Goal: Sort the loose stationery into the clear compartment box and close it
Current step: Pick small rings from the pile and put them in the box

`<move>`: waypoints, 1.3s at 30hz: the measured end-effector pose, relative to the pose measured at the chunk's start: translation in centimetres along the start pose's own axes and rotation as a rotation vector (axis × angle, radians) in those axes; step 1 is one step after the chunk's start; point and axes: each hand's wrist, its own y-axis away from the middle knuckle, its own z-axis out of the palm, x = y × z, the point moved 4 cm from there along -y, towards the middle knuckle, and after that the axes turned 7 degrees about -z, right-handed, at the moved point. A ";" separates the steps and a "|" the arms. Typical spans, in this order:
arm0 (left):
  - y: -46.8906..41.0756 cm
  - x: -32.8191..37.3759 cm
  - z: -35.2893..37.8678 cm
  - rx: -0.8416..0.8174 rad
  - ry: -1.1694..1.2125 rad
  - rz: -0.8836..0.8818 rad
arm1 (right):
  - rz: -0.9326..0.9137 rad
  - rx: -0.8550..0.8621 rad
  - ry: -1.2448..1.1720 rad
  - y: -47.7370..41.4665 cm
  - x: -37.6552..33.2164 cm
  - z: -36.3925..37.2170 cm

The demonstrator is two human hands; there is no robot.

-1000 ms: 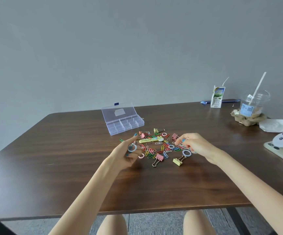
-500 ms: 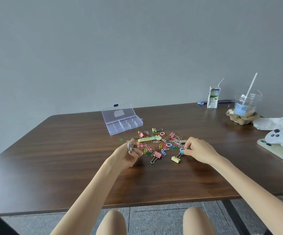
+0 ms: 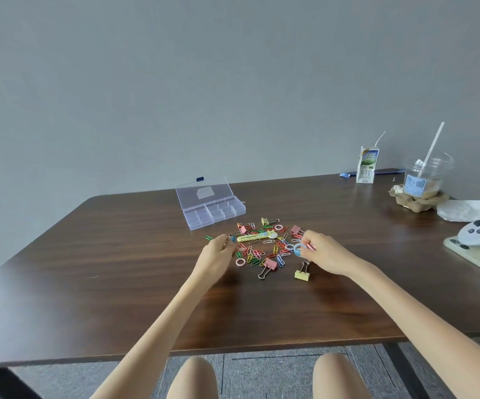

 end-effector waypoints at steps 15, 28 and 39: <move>0.9 0.4 1.4 0.177 -0.847 0.402 | 0.009 0.066 -0.579 -1.7 -2.9 0.5; -1.4 0.8 1.2 0.031 -0.062 0.247 | 0.149 -0.016 -0.953 -4.7 -2.1 1.7; -5.9 2.5 2.4 -0.198 0.286 0.064 | 0.166 -0.019 -0.885 -8.6 -0.3 0.2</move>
